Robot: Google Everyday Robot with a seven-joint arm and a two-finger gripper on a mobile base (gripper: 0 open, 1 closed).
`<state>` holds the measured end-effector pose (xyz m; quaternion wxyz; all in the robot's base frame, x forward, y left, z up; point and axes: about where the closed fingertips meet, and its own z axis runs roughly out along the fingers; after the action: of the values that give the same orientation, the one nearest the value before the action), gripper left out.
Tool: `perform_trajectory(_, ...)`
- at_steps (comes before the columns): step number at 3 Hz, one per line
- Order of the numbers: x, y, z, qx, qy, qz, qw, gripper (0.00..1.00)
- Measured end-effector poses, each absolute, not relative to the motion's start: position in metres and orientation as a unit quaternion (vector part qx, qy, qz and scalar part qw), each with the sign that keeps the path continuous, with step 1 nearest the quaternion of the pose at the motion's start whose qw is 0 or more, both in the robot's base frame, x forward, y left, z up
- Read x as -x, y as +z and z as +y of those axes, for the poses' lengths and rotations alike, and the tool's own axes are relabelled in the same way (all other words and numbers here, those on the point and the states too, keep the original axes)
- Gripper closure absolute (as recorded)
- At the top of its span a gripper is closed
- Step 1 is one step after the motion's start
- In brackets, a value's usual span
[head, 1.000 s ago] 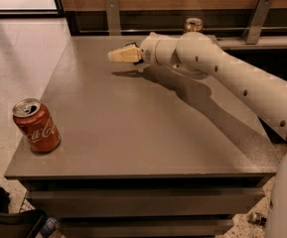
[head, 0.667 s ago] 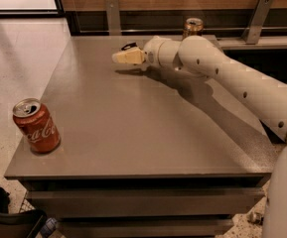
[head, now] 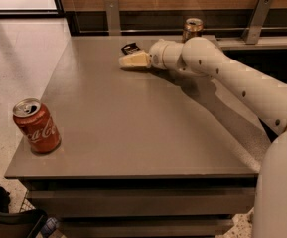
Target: Move rxbar chocolate near coke can
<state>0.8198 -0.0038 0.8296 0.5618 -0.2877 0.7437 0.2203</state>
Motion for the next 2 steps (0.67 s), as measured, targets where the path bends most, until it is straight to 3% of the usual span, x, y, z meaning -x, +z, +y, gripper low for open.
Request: perform_trajectory(2,-0.818,0.799,0.01,0.337,0.223,0.761,0.508,0.0)
